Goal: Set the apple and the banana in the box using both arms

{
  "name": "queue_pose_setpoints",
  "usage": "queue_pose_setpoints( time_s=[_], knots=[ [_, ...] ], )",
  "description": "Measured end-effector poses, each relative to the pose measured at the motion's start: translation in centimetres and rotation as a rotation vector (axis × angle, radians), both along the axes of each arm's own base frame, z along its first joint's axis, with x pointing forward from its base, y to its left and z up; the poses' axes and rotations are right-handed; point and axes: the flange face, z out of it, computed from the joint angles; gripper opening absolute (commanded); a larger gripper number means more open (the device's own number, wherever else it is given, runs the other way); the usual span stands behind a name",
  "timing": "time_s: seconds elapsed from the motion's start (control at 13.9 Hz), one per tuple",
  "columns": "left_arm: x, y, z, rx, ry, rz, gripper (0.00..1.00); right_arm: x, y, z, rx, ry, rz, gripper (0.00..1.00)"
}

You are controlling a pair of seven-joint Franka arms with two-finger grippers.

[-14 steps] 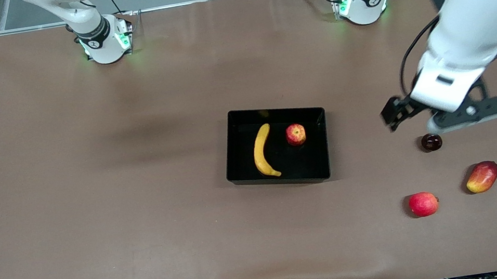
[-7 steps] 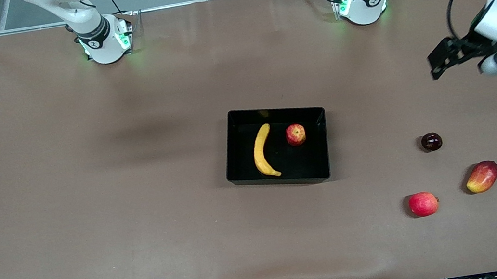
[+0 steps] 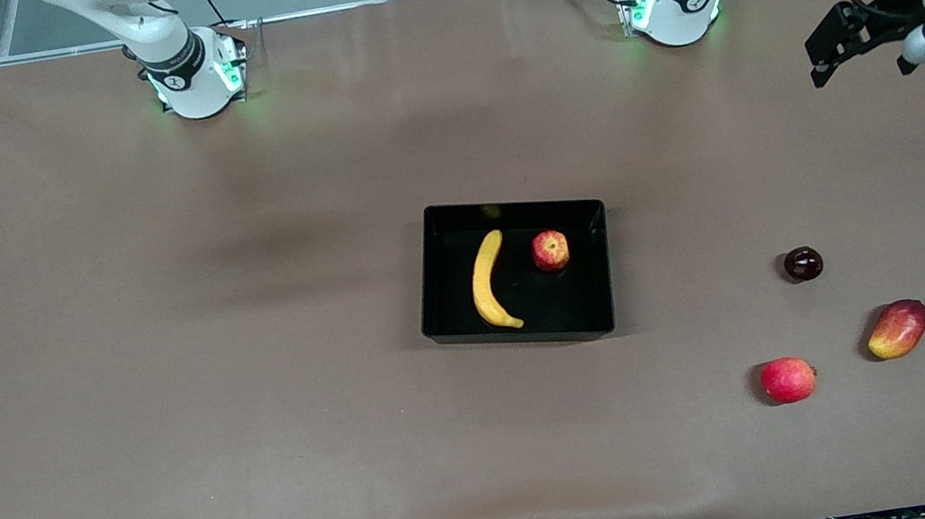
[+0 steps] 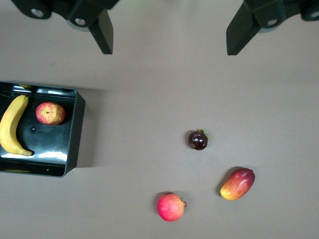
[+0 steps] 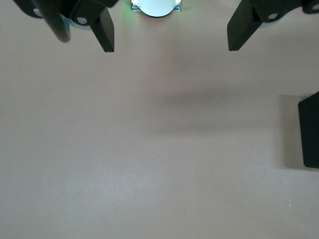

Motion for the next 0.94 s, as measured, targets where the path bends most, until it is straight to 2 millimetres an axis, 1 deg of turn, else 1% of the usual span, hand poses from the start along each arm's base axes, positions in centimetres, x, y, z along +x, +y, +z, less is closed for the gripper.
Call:
queue_pose_setpoints(
  time_s=[0.22,0.5,0.94],
  knots=[
    [-0.49,0.53,0.22,0.001,-0.004,0.010,1.00,0.00,0.00,0.00,0.000,0.000,0.000,1.00],
    [-0.54,-0.01,0.20,0.003,-0.005,0.001,1.00,0.00,0.02,0.00,0.000,0.000,0.000,1.00],
    [-0.48,0.20,0.17,0.005,-0.007,0.006,1.00,0.00,0.02,0.00,0.000,0.000,0.000,1.00]
  ],
)
